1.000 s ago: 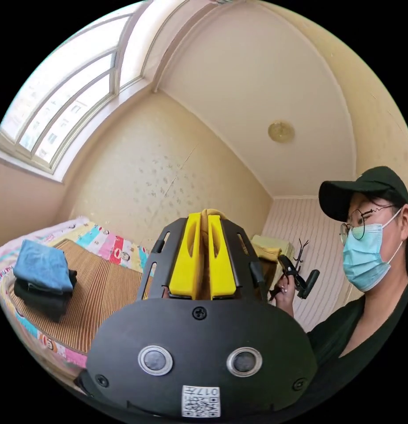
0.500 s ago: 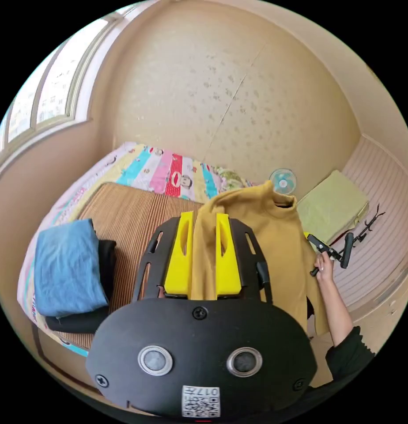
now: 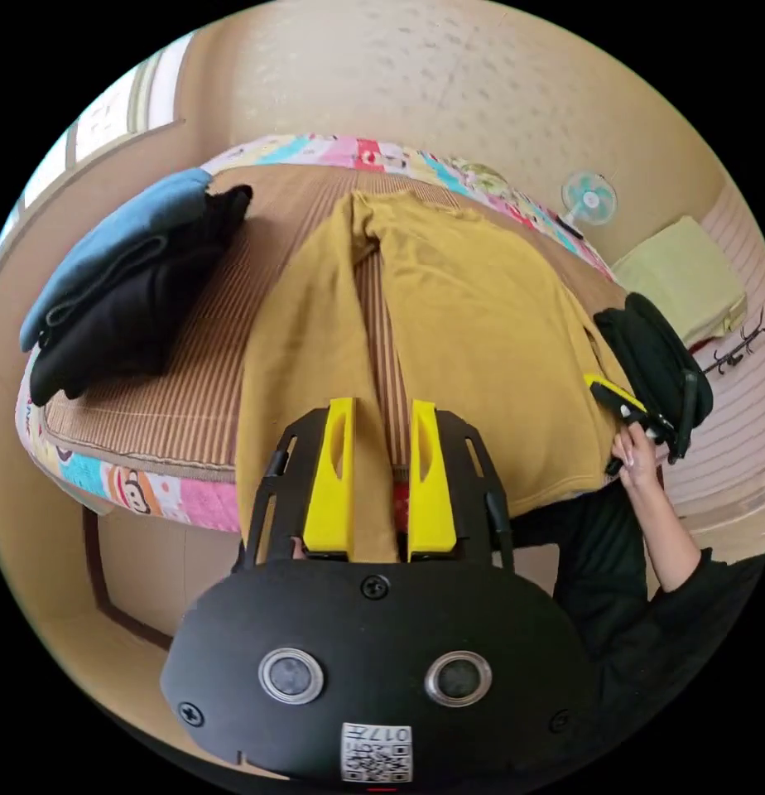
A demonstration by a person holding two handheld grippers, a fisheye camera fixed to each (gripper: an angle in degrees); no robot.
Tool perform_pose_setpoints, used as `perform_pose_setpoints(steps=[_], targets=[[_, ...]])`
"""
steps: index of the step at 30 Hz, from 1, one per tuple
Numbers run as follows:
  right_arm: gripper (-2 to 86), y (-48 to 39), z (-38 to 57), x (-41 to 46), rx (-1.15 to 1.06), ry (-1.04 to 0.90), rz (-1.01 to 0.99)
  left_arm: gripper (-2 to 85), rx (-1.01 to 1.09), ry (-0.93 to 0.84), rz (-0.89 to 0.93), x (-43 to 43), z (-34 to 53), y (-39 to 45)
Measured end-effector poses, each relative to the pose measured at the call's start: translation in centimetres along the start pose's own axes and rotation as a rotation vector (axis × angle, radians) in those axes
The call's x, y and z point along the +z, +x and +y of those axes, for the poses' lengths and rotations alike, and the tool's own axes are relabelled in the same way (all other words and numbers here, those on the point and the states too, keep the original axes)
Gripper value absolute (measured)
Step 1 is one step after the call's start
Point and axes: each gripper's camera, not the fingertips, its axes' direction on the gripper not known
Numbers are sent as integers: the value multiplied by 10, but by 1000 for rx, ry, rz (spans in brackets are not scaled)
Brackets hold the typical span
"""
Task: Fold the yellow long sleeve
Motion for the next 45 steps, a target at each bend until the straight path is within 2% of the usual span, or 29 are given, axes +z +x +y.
perform_pose_setpoints(steps=[2, 3, 4, 6, 9, 11, 13, 15, 17, 19, 21, 23, 26, 27, 28, 29, 30, 36, 39, 40, 42, 43, 44, 45], targets=[[57, 7, -2, -9, 2, 23, 7, 23, 61, -30, -95, 3, -10, 1], [55, 9, -4, -11, 4, 22, 4, 18, 66, -57, -85, 2, -17, -4], [52, 14, -8, -16, 7, 21, -2, 10, 35, -98, -19, -6, -31, -22], [47, 21, -12, -23, 9, 24, -17, 4, -62, -27, 83, -42, -46, -65], [37, 35, -16, -36, 23, 46, -46, 4, -316, 235, 5, -138, -38, -145], [33, 44, -20, -46, 35, 65, -56, 12, -518, 472, -139, -201, 1, -173], [31, 48, -26, -53, 34, 70, -52, 37, -558, 588, -174, -217, 24, -167], [31, 51, -35, -59, 28, 59, -41, 60, -474, 615, -61, -205, 25, -149], [33, 51, -51, -67, 21, 18, 4, 67, -236, 508, 210, -151, -2, -101], [36, 49, -63, -77, 50, 10, 35, 70, -51, 344, 291, -100, -31, -50], [39, 44, -74, -83, 12, 9, 7, 71, 80, 237, 189, -58, -55, 3], [46, 40, -96, -94, -8, 3, 139, 70, 199, 188, 58, -19, -82, 54], [50, 54, -123, -108, 4, -22, 235, 69, 165, 49, -29, 32, -114, 69], [50, 60, -127, -106, 9, -59, 246, 69, 138, -8, -40, 46, -118, 66], [44, 75, -131, -94, 5, -179, 252, 68, 89, -134, -33, 75, -119, 59], [39, 83, -129, -105, -28, -131, 225, 65, 49, -36, -10, 71, -105, 53], [36, 87, -127, -110, -30, -139, 217, 63, 42, -14, -4, 69, -96, 52], [24, 107, -92, -187, -60, -234, 117, 34, 74, 8, -20, 38, 10, 66], [23, 141, -74, -211, 89, -404, 16, 5, 48, -167, 37, 45, 45, 64], [25, 166, -66, -222, 212, -415, -54, 0, 31, -196, 89, 46, 58, 58], [35, 211, -48, -255, 418, -229, -240, -4, 5, -163, 169, 38, 72, 47], [47, 246, -31, -275, 587, -71, -356, -5, -25, -120, 208, 28, 77, 37], [70, 278, -14, -286, 760, 54, -424, -7, -59, -81, 242, 19, 78, 26], [82, 292, -7, -288, 833, 100, -447, -7, -71, -64, 257, 15, 77, 22]])
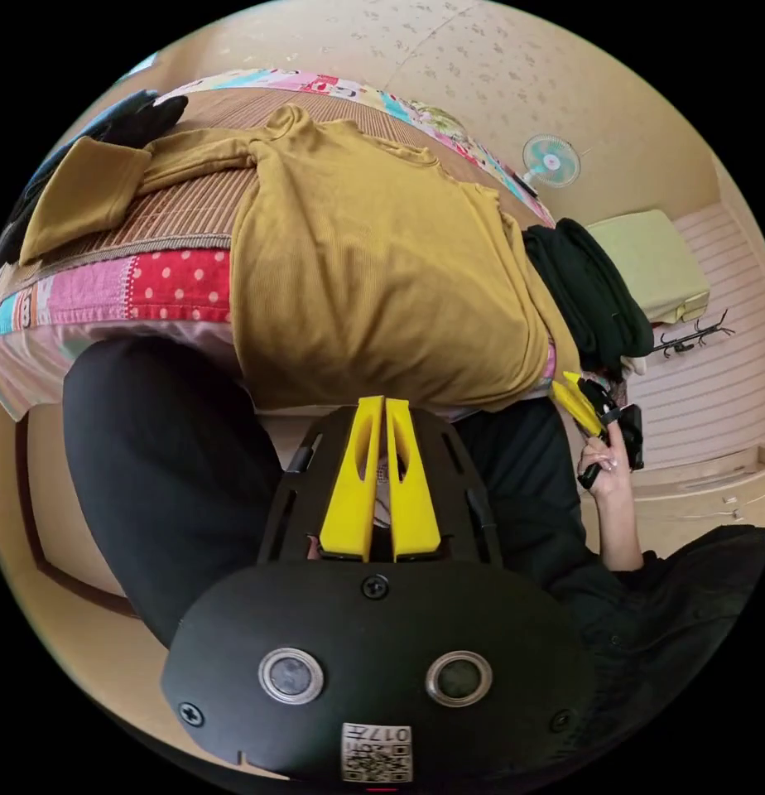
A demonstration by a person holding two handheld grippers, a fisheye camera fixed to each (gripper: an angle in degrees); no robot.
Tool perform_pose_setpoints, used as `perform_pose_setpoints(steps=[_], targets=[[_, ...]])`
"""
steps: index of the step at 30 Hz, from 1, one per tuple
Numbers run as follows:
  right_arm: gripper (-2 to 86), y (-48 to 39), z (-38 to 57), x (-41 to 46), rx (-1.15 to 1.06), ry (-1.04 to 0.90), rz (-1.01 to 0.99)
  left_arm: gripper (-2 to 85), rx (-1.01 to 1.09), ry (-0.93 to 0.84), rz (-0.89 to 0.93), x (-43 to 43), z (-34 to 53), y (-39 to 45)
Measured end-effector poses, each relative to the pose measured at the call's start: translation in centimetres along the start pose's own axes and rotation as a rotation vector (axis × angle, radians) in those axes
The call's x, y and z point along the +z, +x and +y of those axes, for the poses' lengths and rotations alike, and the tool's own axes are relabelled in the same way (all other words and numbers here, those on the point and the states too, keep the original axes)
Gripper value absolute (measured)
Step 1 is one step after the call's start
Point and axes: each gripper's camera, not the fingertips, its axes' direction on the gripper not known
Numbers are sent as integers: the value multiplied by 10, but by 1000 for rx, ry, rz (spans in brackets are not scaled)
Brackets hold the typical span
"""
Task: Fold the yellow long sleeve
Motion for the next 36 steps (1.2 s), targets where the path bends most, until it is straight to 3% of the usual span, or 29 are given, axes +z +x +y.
perform_pose_setpoints(steps=[4, 7, 8, 13, 17, 20, 24, 28, 32, 34, 36], targets=[[101, 60, -33, -16, 281, 186, -301, -9, -28, 30, 62, -22, -22, -13], [58, 82, -28, -8, 534, 217, -372, -9, -3, 38, 110, -37, -35, -11], [48, 74, -21, -14, 515, 262, -362, -9, 11, 48, 113, -45, -38, -9], [33, -30, -14, -77, 130, 440, -109, -8, 12, 99, 127, -80, -34, -19], [28, -163, -19, -96, -362, 787, 250, 3, -4, 131, 208, -104, -27, -43], [23, -223, -38, -63, -554, 895, 190, 31, -17, 152, 202, -119, -22, -57], [21, -289, -69, 44, -727, 679, 64, 46, -51, 178, 207, -134, -14, -75], [19, -333, -44, 250, -971, 224, 12, 54, -83, 220, 156, -149, -12, -94], [18, -283, 23, 461, -1037, -403, 91, 81, -45, 254, -27, -172, -33, -116], [16, -239, 53, 515, -971, -568, 288, 94, -11, 259, -146, -181, -48, -129], [14, -207, 79, 512, -977, -497, 288, 109, 9, 251, -233, -189, -65, -145]])
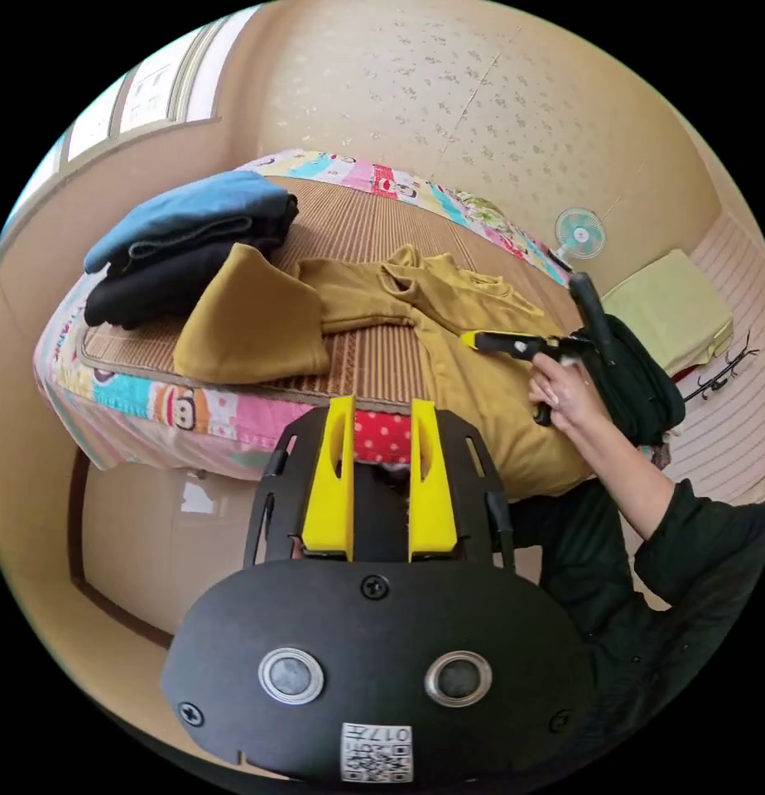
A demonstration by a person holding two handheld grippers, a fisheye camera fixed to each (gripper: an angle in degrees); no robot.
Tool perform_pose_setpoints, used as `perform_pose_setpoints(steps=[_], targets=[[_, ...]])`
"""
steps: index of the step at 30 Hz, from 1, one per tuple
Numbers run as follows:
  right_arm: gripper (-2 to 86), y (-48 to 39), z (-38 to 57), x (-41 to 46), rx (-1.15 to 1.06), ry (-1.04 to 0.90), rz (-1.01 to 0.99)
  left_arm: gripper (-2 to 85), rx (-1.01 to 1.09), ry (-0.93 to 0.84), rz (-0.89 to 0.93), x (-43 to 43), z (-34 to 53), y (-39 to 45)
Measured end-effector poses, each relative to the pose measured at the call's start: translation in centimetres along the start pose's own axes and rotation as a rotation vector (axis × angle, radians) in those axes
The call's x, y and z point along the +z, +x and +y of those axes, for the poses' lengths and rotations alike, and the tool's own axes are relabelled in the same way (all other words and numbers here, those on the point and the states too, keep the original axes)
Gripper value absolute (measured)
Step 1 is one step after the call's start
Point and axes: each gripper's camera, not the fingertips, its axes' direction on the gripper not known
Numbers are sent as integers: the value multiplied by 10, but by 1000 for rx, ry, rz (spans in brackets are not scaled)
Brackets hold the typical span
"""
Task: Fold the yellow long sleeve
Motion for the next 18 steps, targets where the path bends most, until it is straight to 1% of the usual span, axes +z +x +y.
perform_pose_setpoints(steps=[1, 3, 4, 5, 6, 7, 8, 9, 10, 11, 12, 13, 14, 15, 17, 18], targets=[[14, -4, 19, -6, -15, 64, -12, 118, 21, -5, -9, 1, -12, -12], [15, -6, 39, -15, -6, 77, 30, 129, 93, -27, 1, 5, -29, -23], [15, -6, 53, -23, -1, 94, 88, 134, 162, -82, -20, 16, -38, -27], [15, -6, 70, -34, -11, 138, 155, 134, 202, -182, -93, 34, -44, -31], [14, -6, 79, -39, -18, 165, 194, 134, 212, -230, -145, 44, -46, -33], [12, -4, 99, -47, -31, 220, 285, 125, 259, -235, -189, 53, -45, -33], [10, -1, 120, -50, -39, 262, 400, 112, 299, -194, -197, 51, -41, -31], [9, 2, 131, -48, -39, 274, 472, 103, 308, -191, -203, 50, -40, -30], [8, 10, 150, -37, -20, 258, 614, 74, 278, -195, -222, 47, -40, -33], [6, 24, 165, -18, 41, 180, 735, 35, 224, -205, -265, 40, -39, -38], [6, 33, 172, -6, 85, 123, 783, 30, 202, -205, -258, 35, -39, -41], [5, 49, 185, 17, 154, 33, 847, 21, 141, -177, -203, 20, -39, -50], [4, 40, 205, 23, 106, 159, 852, 17, 63, -87, -97, -7, -37, -64], [4, 36, 212, 26, 105, 188, 863, 14, 26, -25, -32, -24, -36, -71], [4, 31, 215, 49, 119, 177, 927, 10, -98, 264, 257, -97, -35, -97], [4, 31, 215, 54, 120, 174, 936, 10, -117, 333, 329, -112, -36, -101]])
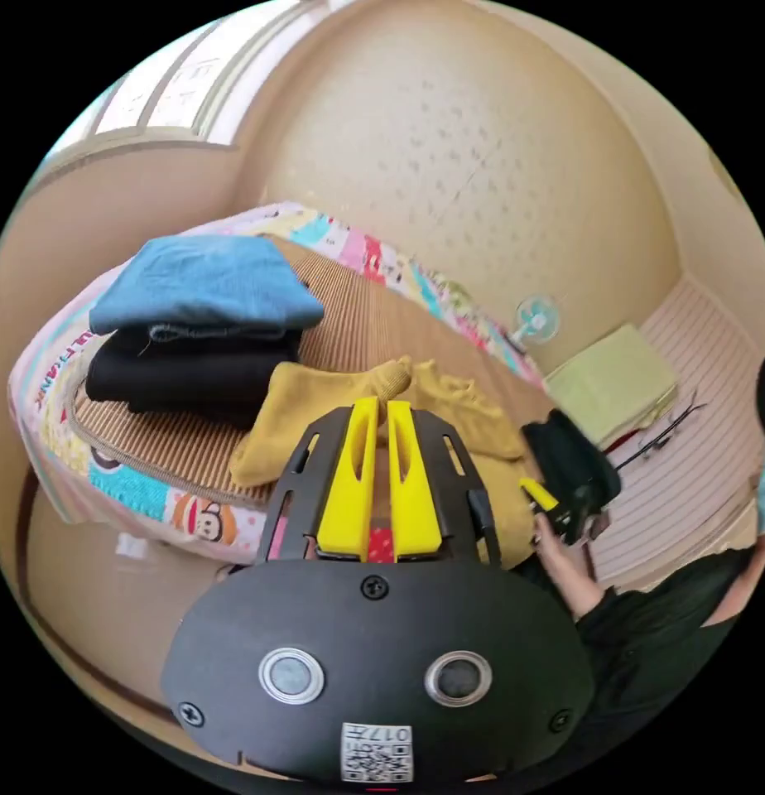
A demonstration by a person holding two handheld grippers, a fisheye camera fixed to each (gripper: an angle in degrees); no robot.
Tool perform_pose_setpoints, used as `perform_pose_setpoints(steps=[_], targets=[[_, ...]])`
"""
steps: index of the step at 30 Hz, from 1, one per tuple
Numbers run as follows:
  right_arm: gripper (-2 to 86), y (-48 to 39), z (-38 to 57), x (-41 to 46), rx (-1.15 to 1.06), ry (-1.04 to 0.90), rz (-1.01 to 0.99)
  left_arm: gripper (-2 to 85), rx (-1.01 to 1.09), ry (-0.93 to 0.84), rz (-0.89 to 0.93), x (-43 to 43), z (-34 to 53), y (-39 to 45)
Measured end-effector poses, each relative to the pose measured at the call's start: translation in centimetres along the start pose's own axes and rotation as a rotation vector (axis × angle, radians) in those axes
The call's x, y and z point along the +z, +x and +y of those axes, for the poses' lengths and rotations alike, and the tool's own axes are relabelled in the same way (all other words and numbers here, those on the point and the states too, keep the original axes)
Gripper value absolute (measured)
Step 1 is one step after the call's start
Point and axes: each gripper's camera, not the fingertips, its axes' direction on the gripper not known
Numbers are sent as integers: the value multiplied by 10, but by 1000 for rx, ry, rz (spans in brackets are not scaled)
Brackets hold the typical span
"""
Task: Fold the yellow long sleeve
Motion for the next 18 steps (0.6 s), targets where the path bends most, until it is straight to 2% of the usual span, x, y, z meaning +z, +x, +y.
perform_pose_setpoints(steps=[2, 4, 6, 9, 11, 16, 18], targets=[[3, -9, 9, 6, 14, 20, 4, 10, -30, 174, 335, -25, -27, 9], [3, -18, 17, 9, 12, 46, 34, 10, -7, 199, 493, -15, -52, 30], [3, -31, 22, 14, -3, 53, 90, 11, 50, 160, 539, 12, -76, 67], [2, -34, 26, 18, 7, 51, 82, 15, 207, 19, 580, 84, -96, 148], [2, -31, 29, 21, 21, 50, 48, 21, 267, -126, 723, 163, -86, 205], [1, -30, 31, 24, 30, 50, 40, 58, 77, -456, 776, 324, -14, 241], [1, -28, 31, 25, 38, 44, 34, 72, 3, -497, 834, 349, 12, 228]])
